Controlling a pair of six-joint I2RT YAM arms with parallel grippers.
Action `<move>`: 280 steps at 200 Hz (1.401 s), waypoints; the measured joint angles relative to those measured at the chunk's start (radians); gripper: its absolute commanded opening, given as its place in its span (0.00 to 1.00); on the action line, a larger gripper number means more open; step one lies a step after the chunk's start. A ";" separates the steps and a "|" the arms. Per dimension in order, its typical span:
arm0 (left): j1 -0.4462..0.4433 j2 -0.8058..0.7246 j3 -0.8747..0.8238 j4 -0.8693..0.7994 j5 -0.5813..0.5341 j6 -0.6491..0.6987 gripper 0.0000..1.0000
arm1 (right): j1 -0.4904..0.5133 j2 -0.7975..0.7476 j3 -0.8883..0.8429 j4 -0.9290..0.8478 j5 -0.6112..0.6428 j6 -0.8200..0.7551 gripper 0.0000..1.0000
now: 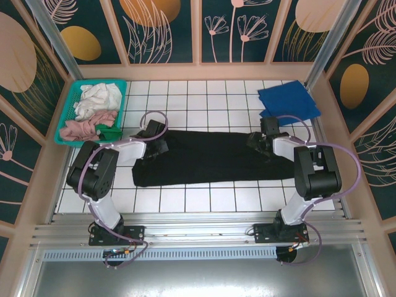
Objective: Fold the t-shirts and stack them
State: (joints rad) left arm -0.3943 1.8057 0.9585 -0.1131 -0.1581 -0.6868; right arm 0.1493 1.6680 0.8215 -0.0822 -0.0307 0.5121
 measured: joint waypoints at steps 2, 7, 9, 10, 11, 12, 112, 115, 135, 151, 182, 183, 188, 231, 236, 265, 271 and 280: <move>0.001 0.005 0.008 -0.002 0.000 0.000 0.13 | 0.000 -0.005 -0.005 0.000 0.000 0.000 0.50; 0.006 0.029 0.037 -0.005 -0.001 0.006 0.13 | 0.000 -0.018 -0.016 -0.004 0.000 0.001 0.50; 0.008 0.038 0.051 -0.008 0.000 0.007 0.13 | 0.000 -0.023 -0.020 -0.006 -0.001 0.001 0.50; 0.008 0.041 0.055 -0.008 -0.001 0.007 0.13 | 0.000 -0.024 -0.022 -0.006 0.000 0.001 0.50; 0.009 0.045 0.060 -0.008 -0.001 0.007 0.13 | 0.000 -0.026 -0.023 -0.008 0.000 0.001 0.50; 0.010 0.052 0.069 -0.007 -0.001 0.009 0.13 | 0.000 -0.030 -0.026 -0.010 0.000 0.002 0.50; 0.072 0.750 1.242 -0.277 0.099 0.134 0.57 | 0.396 -0.192 -0.094 -0.217 0.090 0.162 0.54; 0.072 0.750 1.251 -0.283 0.105 0.138 0.57 | 0.397 -0.198 -0.093 -0.222 0.091 0.166 0.55; 0.071 0.702 1.224 -0.286 0.123 0.136 0.61 | 0.393 -0.222 -0.081 -0.225 0.101 0.165 0.55; 0.069 0.584 1.051 -0.254 0.125 0.125 0.65 | 0.393 -0.187 -0.043 -0.222 0.109 0.149 0.53; 0.068 0.372 0.716 -0.167 0.138 0.064 0.59 | 0.409 -0.042 0.014 -0.186 0.118 0.123 0.52; 0.068 0.371 0.713 -0.166 0.140 0.064 0.58 | 0.410 -0.040 0.014 -0.185 0.119 0.122 0.52; 0.068 0.368 0.697 -0.153 0.149 0.049 0.57 | 0.417 -0.028 0.014 -0.183 0.134 0.122 0.52; 0.063 0.479 0.697 -0.047 0.192 -0.007 0.54 | 0.508 -0.039 -0.006 -0.153 0.177 0.164 0.52; 0.063 0.489 0.717 -0.040 0.200 -0.014 0.54 | 0.526 -0.043 -0.012 -0.149 0.183 0.180 0.52; 0.057 0.626 0.908 -0.014 0.249 -0.034 0.53 | 0.651 -0.056 -0.026 -0.148 0.192 0.275 0.54; 0.054 0.663 0.963 -0.014 0.264 -0.035 0.54 | 0.678 -0.056 -0.026 -0.142 0.188 0.296 0.54; 0.047 0.720 1.055 -0.019 0.287 -0.035 0.55 | 0.708 -0.055 -0.026 -0.130 0.182 0.323 0.55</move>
State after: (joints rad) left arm -0.3470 2.5256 2.0136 -0.1322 0.1287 -0.7219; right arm 0.8574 1.6127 0.7959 -0.2123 0.1509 0.8349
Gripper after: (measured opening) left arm 0.535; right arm 0.541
